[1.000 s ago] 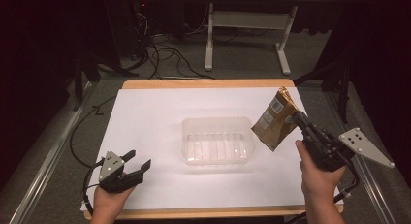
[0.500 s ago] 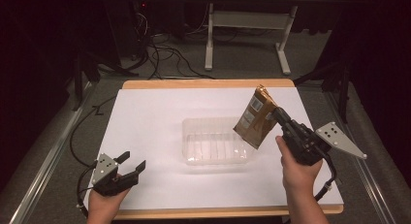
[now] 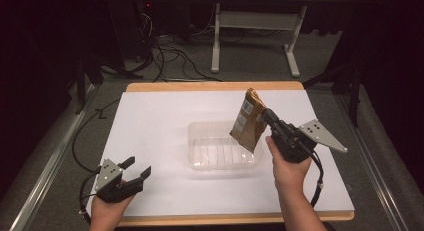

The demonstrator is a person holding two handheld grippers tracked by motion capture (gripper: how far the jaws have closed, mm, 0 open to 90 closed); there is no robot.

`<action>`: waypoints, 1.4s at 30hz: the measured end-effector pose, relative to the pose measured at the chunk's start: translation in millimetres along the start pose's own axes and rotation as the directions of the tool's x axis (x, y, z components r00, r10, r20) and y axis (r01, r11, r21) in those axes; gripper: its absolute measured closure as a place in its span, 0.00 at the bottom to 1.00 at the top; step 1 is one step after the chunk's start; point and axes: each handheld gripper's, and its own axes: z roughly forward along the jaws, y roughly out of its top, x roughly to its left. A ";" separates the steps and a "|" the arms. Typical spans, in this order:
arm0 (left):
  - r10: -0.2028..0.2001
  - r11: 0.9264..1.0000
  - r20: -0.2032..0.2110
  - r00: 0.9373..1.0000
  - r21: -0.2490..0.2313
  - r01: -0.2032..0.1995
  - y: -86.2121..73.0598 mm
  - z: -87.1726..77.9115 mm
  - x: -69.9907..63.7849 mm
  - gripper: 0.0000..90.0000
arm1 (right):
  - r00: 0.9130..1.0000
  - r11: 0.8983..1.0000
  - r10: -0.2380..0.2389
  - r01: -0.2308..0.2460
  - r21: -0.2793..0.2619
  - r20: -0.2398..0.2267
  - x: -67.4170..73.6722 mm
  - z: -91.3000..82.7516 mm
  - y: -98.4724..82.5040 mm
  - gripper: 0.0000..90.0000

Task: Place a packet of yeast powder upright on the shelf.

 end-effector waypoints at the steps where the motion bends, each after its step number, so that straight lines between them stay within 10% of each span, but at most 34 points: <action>1: 0.001 1.000 0.002 1.000 0.001 -0.001 0.0 0.1 -0.2 0.38 | 1.000 1.000 0.000 0.000 0.007 0.000 1.4 3.1 -1.6 1.00; 18: 0.000 1.000 0.014 1.000 -0.002 0.000 0.1 -1.0 -0.3 0.38 | 0.998 0.997 -0.011 0.005 0.080 0.069 15.9 41.2 -16.4 1.00; 35: -0.006 1.000 0.018 1.000 -0.005 0.006 -0.1 -1.6 1.0 0.38 | 1.000 0.995 0.015 -0.016 0.098 0.012 38.3 61.2 -25.9 1.00; 42: 0.000 1.000 0.021 1.000 0.002 0.000 0.3 -0.5 -0.8 0.38 | 0.994 0.991 0.099 -0.094 0.091 -0.043 49.7 58.4 -30.9 0.99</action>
